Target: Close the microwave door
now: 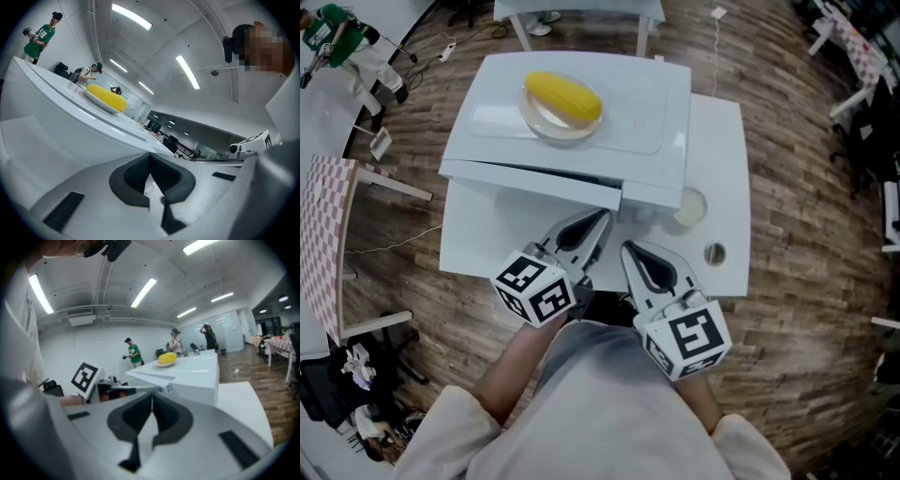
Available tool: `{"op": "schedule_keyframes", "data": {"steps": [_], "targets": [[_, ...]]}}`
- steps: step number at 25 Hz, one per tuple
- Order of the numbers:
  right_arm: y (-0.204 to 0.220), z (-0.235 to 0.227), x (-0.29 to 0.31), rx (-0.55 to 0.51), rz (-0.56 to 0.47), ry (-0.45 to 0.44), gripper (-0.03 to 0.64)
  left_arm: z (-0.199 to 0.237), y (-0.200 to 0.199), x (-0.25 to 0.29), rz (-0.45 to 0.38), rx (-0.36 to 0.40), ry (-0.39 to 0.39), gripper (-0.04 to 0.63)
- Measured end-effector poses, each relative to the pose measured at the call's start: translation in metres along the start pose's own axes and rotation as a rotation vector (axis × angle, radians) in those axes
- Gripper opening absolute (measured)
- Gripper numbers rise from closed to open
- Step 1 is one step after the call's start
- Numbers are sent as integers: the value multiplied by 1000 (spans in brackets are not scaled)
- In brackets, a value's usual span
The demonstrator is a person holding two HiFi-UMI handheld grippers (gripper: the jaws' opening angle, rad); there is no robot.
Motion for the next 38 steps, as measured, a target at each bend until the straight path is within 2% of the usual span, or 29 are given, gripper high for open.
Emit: {"op": "schedule_keyframes", "data": {"steps": [9,31,35,38], "targets": [[1,-1,2,4,0,-16,23,-1,0,1,-7,32,-33,18],[8,-3,5,25,12,-21,23,5,-6,14,-26,-10,-34,18],[10,-1,7,26,14,-24,23,3,-4,22,-4,16,-17,18],[8,-2,7,25,12,-16,23,2,-2,23,-4,-3,0,18]]}}
Point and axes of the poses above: the fingertips, and each gripper's own axes: x forward along the fingers, z to its left, y out of its underside, the point moved 2 cm from there along -x, backward along the fingers
